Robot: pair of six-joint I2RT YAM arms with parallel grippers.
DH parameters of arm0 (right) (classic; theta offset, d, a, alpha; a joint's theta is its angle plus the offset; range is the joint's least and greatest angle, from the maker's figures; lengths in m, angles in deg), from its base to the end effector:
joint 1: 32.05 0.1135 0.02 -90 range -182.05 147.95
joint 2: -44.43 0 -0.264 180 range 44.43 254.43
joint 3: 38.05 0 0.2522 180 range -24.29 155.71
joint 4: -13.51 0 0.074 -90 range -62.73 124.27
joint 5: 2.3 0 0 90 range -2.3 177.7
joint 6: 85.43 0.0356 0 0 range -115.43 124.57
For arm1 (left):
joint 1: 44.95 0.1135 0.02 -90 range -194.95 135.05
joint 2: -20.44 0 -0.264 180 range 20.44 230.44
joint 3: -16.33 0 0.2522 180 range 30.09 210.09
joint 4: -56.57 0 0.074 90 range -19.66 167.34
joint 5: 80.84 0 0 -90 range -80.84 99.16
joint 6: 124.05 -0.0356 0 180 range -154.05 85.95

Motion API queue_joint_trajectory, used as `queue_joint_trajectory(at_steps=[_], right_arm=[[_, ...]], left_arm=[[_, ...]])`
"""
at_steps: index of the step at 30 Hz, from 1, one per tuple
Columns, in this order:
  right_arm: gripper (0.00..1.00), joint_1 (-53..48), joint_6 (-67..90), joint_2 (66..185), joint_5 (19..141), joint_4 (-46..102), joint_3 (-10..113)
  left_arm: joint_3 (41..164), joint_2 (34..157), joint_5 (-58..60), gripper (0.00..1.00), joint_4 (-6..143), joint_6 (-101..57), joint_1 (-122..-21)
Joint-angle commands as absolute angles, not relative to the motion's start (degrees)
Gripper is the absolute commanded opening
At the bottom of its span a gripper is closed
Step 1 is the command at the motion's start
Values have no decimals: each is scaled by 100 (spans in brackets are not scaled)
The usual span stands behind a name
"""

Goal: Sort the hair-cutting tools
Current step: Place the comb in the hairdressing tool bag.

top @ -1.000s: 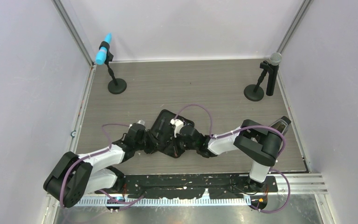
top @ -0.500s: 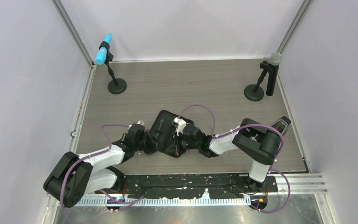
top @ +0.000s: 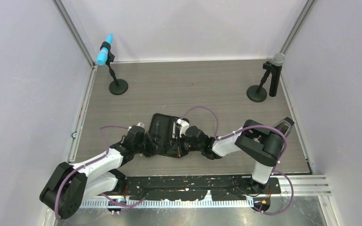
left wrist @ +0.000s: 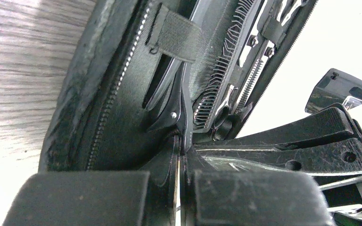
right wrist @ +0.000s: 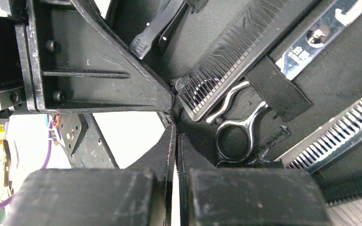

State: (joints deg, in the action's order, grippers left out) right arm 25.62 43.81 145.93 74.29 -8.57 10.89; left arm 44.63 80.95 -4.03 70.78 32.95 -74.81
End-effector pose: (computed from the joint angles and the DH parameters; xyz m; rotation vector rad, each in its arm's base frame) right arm 0.1639 0.2744 0.1169 -0.5314 2.2906 1.1869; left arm 0.1506 -0.0958 0.1302 -0.7218 2.5301 -0.9877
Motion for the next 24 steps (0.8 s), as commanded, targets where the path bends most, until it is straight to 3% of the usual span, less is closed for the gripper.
queue_joint_trajectory(at_steps=[1, 24], right_arm=[[5, 2464, 4399, 14452, 7923, -619, 949], [5, 2467, 4581, 14490, 8248, -394, 990]], left_arm=[[4445, 7886, -194, 0, 7990, 3008, -7348], [4327, 7797, -944, 0, 8016, 3004, -7053]])
